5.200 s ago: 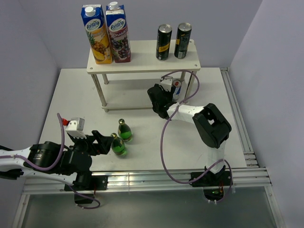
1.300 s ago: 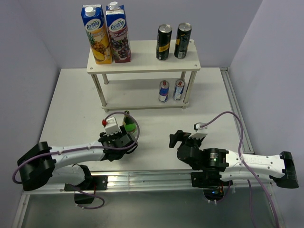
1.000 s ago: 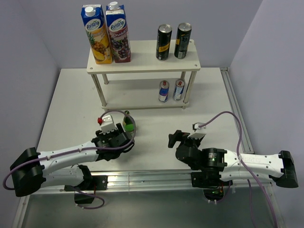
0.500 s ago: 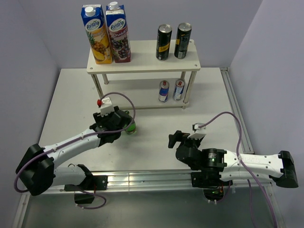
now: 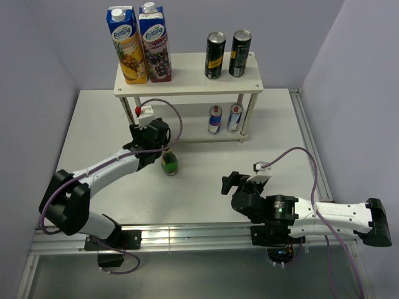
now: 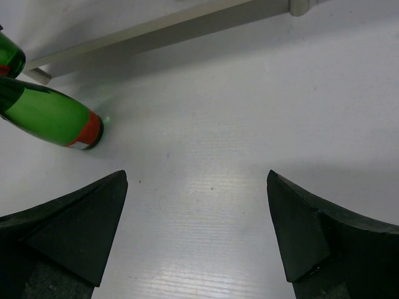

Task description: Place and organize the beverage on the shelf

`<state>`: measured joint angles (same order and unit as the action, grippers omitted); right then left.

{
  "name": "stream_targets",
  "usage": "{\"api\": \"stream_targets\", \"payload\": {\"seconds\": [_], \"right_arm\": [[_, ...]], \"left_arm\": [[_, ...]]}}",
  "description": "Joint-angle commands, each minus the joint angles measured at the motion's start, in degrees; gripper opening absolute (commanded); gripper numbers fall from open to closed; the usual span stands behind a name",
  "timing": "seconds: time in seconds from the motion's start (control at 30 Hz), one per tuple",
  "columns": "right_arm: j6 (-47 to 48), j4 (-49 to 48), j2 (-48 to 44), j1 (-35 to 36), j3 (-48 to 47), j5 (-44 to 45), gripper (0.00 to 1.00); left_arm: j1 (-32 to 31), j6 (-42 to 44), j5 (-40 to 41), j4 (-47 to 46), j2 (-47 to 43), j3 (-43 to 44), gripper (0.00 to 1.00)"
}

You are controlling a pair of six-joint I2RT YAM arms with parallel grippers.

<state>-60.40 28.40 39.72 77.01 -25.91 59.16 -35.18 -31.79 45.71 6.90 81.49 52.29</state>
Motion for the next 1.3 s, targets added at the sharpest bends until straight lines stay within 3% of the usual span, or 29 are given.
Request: {"api": "stream_targets", "payload": {"seconds": [0.0,0.4,1.07,1.27], "right_arm": [[-1.0,-0.5,-0.8,0.4,0.2,3.4,1.00],[-1.6,0.3,-1.7,0.4,0.4,3.6,1.00],[-1.9,0.3,-0.3,0.4,0.2,3.5,1.00],[-1.6,0.0,-0.2,0.3,0.3,3.3,1.00]], "left_arm": [[0.5,3.0,-0.9,-9.4,1.7,6.8,0.00],[2.0,5.5,0.7,-13.4,10.6,13.6,0.00],[7.6,4.3,-1.9,-20.1,14.7,12.0,0.00],[8.4,3.1,-1.5,-20.3,16.7,13.2,0.06]]}}
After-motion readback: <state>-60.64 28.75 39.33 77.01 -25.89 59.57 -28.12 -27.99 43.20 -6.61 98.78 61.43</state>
